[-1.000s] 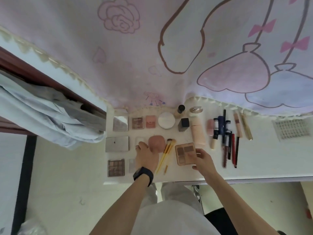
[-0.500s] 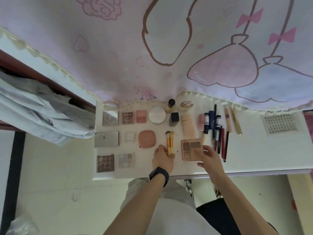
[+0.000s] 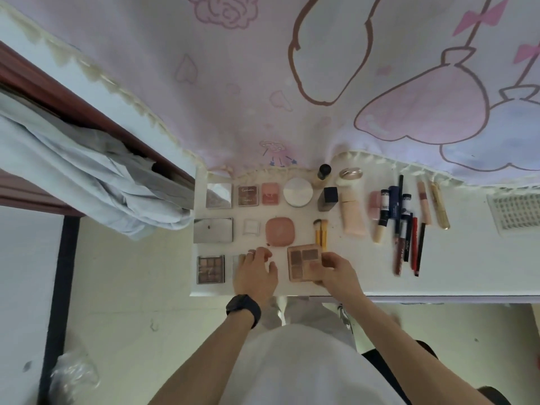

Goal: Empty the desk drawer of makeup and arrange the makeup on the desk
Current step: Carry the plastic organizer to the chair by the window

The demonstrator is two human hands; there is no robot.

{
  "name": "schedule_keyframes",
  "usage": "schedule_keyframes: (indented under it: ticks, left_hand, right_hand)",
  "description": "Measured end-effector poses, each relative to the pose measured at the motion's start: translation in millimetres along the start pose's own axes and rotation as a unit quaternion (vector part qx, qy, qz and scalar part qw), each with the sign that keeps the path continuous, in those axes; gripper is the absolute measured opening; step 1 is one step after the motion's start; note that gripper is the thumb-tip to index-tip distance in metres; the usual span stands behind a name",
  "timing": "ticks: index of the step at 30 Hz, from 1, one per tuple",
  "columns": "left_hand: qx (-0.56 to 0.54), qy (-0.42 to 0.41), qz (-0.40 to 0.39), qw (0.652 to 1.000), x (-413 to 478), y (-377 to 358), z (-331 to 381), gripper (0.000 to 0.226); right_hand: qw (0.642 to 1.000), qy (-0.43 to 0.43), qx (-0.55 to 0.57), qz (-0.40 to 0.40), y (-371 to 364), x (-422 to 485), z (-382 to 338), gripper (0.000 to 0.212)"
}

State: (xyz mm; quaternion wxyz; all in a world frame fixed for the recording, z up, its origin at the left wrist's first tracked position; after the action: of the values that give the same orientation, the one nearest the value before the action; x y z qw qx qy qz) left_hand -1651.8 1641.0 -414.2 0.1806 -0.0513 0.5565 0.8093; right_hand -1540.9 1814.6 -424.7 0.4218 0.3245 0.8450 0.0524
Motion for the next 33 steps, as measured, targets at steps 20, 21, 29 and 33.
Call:
schedule_keyframes:
  ticks: [20,21,29,33]
  left_hand:
    - [0.142,-0.168,-0.078,0.972,14.8,15.0,-64.9,0.045]
    - [0.140,-0.167,-0.080,0.973,14.9,15.1,-64.8,0.045]
    - [0.139,-0.163,-0.072,0.974,13.0,13.8,-65.9,0.045]
    - [0.141,-0.166,-0.072,0.973,9.5,13.4,-64.8,0.044]
  right_hand:
    - [0.943,0.105,-0.307,0.069,-72.4,-21.6,-9.8,0.026]
    - [0.943,0.107,-0.308,0.071,-72.7,-21.9,-9.1,0.025]
    - [0.958,0.138,-0.239,0.071,-74.2,-25.1,4.9,0.022]
    - [0.959,0.156,-0.228,0.069,-71.2,-23.2,12.4,0.019]
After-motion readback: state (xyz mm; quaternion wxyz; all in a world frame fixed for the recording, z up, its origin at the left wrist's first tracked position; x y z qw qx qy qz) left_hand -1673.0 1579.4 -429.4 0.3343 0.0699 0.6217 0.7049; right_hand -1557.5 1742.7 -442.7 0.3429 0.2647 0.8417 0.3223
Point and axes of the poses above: each hand's wrist, its own x-axis towards the middle knuckle, its own y-axis out of the back of the hand, z = x × y, the point moved 4 cm from there along x, towards the middle knuckle, and after that the axes turned 13 degrees about z, right-handed, at the moved point
